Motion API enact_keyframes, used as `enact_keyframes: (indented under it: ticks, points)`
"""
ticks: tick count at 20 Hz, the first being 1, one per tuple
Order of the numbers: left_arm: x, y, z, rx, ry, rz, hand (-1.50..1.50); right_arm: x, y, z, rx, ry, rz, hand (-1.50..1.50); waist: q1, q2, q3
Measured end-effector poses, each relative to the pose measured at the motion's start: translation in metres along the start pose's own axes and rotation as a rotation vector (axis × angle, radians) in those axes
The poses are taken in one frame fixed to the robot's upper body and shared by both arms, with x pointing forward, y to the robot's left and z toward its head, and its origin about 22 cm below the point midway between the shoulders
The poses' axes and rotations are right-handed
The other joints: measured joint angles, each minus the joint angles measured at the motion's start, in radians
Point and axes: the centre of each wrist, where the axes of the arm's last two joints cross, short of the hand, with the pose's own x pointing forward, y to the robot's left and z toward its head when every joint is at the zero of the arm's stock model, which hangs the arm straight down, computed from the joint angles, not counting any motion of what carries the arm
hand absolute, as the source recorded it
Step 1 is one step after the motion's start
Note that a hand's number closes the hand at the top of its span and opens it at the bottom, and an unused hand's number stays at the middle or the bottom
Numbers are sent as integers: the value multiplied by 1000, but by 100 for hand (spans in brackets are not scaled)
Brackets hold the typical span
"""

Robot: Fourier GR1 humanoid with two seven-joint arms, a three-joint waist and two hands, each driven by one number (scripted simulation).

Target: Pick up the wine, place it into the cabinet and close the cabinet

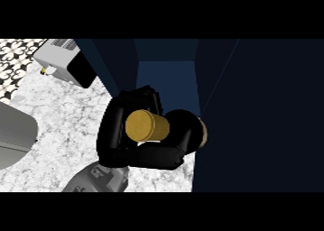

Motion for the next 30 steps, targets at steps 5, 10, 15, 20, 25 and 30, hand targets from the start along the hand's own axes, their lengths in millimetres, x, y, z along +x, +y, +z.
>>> enact_keyframes:
  ticks: [5,10,15,20,25,30]
  points:
    - [-3,-11,-16,28,-2,-23,150,2,-3,0,-4,-4,13,-150,-2,0,0]
    - [-10,-19,-27,44,-11,-59,150,4,-2,-2,1,-4,17,-150,-1,1,0]
    - [-27,-13,-32,67,-12,-71,150,6,-3,-4,-2,-4,23,-150,-2,1,0]
    - [-40,-13,-30,105,-7,-41,150,4,-4,-3,-5,-11,21,-150,-3,1,-1]
    - [-55,-10,-33,134,1,-27,150,-2,-5,3,1,-15,24,-150,-6,2,-1]
    - [-73,-5,-32,135,13,-82,150,-1,-3,2,6,-13,17,-150,-4,1,0]
